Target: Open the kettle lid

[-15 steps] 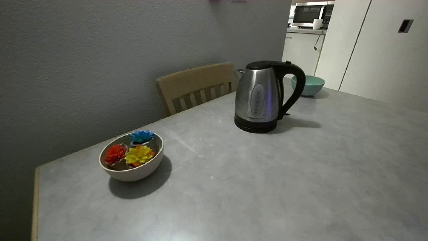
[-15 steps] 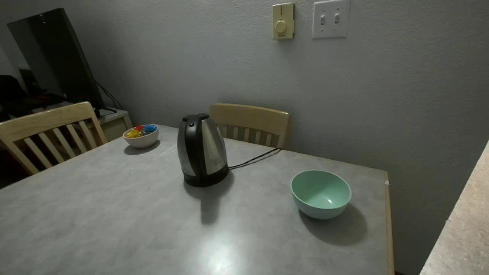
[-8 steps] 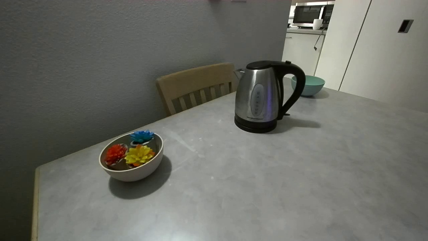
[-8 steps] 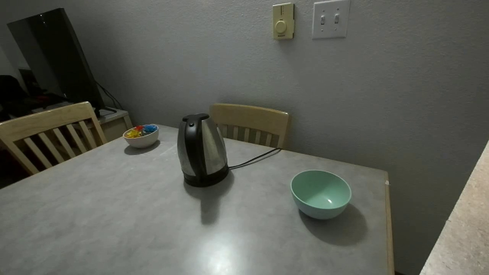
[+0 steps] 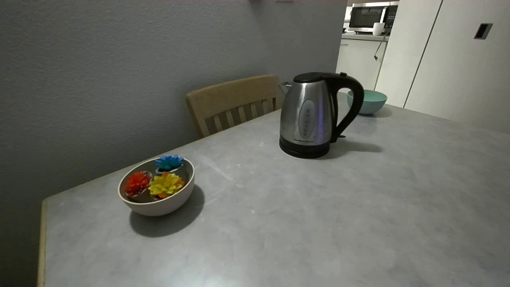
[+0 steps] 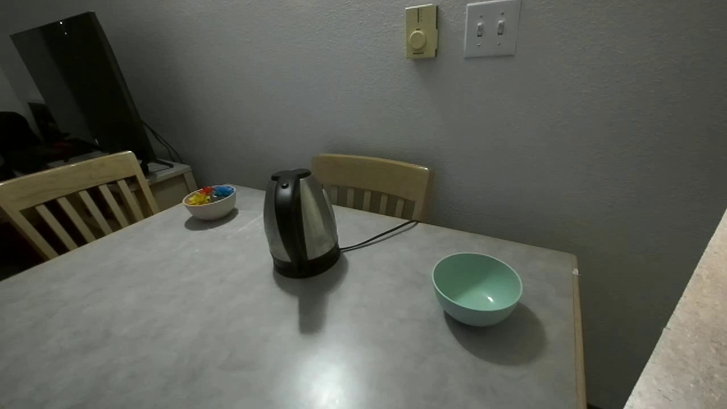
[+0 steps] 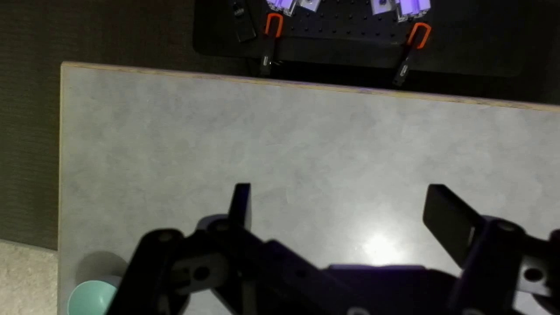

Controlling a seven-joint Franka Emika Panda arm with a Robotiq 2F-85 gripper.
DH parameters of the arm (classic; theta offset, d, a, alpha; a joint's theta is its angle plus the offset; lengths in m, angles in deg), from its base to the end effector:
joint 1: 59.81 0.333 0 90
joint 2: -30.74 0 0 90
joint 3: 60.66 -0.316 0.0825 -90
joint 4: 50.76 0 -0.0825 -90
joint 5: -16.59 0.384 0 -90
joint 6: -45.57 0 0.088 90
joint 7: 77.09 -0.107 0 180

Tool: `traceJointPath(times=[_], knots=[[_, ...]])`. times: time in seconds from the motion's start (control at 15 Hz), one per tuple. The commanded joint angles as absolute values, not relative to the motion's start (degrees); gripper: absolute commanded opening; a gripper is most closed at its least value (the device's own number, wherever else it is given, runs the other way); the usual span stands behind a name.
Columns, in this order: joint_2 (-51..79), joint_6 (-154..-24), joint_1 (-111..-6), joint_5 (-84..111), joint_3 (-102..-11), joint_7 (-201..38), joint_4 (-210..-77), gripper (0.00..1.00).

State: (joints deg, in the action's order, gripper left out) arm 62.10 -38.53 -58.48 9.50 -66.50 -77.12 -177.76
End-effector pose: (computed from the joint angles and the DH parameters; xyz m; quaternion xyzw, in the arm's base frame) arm 0.3597 0.0380 0.5682 0.9896 0.0516 -0.0964 0.0936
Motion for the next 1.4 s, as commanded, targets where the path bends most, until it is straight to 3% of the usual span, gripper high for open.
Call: traceJointPath(times=[0.0,0.8,0.87,1.33], knots=[[60.18,-42.85,-57.04,8.07,-65.42,-75.04,-177.01,1.0],[37.23,-44.63,-58.0,6.02,-60.51,-57.53,-155.28,1.0],[42.36,-47.1,-57.62,4.32,-61.81,-61.94,-161.51,1.0],[37.93,-53.25,-58.14,7.74,-60.22,-60.82,-158.68,1.0]])
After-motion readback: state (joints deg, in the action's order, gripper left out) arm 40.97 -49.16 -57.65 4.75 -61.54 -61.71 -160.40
